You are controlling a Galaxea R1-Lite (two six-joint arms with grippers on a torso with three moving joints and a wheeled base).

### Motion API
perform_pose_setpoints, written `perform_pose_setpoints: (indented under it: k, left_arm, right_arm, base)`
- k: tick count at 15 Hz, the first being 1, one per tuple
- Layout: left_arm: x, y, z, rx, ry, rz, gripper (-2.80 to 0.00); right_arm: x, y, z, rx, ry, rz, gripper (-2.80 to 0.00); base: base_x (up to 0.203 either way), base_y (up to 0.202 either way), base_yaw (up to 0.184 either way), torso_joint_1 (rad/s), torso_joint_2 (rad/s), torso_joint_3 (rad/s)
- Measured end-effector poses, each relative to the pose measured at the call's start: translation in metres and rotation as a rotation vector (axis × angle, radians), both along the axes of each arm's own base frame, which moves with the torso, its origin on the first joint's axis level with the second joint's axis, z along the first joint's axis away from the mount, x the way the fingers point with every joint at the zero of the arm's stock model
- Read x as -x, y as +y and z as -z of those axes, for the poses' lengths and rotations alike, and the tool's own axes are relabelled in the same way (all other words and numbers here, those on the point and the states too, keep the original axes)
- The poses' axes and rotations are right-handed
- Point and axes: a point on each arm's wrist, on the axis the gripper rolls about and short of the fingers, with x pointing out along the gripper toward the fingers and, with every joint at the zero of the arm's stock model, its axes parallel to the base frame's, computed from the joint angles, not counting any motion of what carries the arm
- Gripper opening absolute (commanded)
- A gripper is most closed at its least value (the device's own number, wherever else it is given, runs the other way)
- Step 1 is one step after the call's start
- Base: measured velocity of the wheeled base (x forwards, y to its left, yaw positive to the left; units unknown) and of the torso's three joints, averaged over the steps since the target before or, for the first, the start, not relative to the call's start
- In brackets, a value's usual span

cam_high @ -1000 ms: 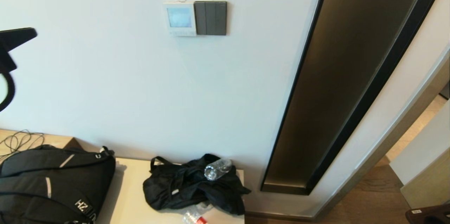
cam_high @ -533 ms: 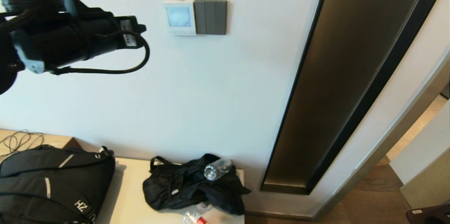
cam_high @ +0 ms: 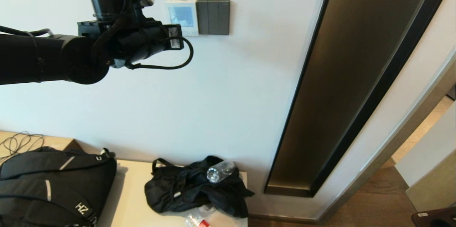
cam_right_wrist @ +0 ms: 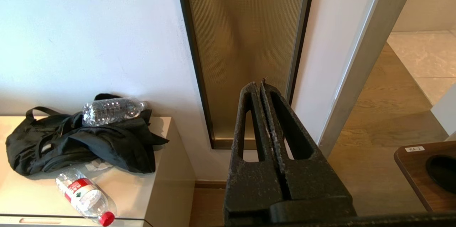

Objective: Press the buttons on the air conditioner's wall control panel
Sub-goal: Turn on the central air conditioner

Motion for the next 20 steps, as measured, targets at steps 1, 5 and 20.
perform_pose_setpoints:
  k: [1, 5, 20]
  left_arm:
    - [-0.006, -0.004, 0.003, 0.0, 0.001, 0.003, -2.8]
    - [-0.02, -0.019, 0.01, 0.002, 0.001, 0.019, -2.8]
    - [-0.023, -0.044, 0.01, 0.011, -0.016, 0.032, -2.8]
  right_arm:
    - [0.0, 0.0, 0.0, 0.0, 0.0, 0.0, -2.8]
    - [0.0, 0.0, 0.0, 0.0, 0.0, 0.0, -2.8]
    - [0.0, 0.0, 0.0, 0.0, 0.0, 0.0, -2.8]
  base:
    - [0.0, 0.0, 0.0, 0.0, 0.0, 0.0]
    - [0.0, 0.0, 0.0, 0.0, 0.0, 0.0]
    - [0.0, 0.0, 0.0, 0.0, 0.0, 0.0]
